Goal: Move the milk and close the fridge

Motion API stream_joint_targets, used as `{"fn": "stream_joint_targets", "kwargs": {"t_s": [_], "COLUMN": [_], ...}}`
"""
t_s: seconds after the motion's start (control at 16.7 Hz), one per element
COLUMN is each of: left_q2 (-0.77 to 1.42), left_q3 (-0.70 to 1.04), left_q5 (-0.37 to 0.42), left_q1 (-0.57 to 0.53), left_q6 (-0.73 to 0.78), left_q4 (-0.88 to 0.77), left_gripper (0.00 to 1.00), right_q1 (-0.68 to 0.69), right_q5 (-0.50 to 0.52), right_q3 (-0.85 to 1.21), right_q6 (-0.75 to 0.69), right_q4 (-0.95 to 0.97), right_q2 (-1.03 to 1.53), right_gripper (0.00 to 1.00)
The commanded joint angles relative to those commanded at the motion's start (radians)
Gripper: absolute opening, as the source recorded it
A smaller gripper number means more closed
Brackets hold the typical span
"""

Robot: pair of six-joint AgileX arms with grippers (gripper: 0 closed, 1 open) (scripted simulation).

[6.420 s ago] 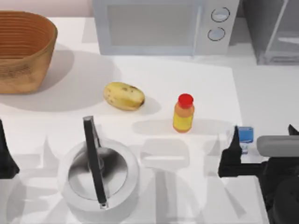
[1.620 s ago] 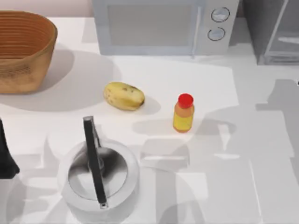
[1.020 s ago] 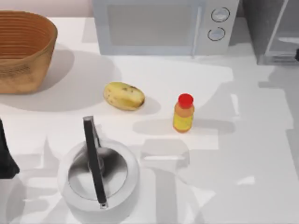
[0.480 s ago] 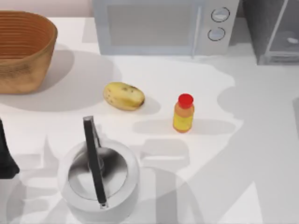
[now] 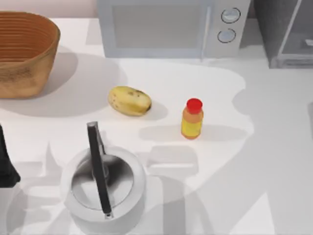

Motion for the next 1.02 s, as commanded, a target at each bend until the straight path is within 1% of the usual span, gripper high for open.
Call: {"fn": "stream_joint_targets", "kwargs": {"t_s": [0.24, 1.02], "left_q2": [0.0, 0.0], "left_q3": [0.0, 0.0], "left_q5": [0.0, 0.0], "left_q1": [0.0, 0.0], "left_q6": [0.0, 0.0], "left_q4": [0.0, 0.0], "left_gripper": [1.0, 1.0], "right_q1": [-0.002, -0.002], "right_q5": [-0.001, -0.001], "right_q3": [0.001, 0.001], "right_q6": [0.0, 0.0], "right_q4": [-0.001, -0.001], "right_q2": [0.002, 0.002], "right_gripper": [0.0, 0.98]}}
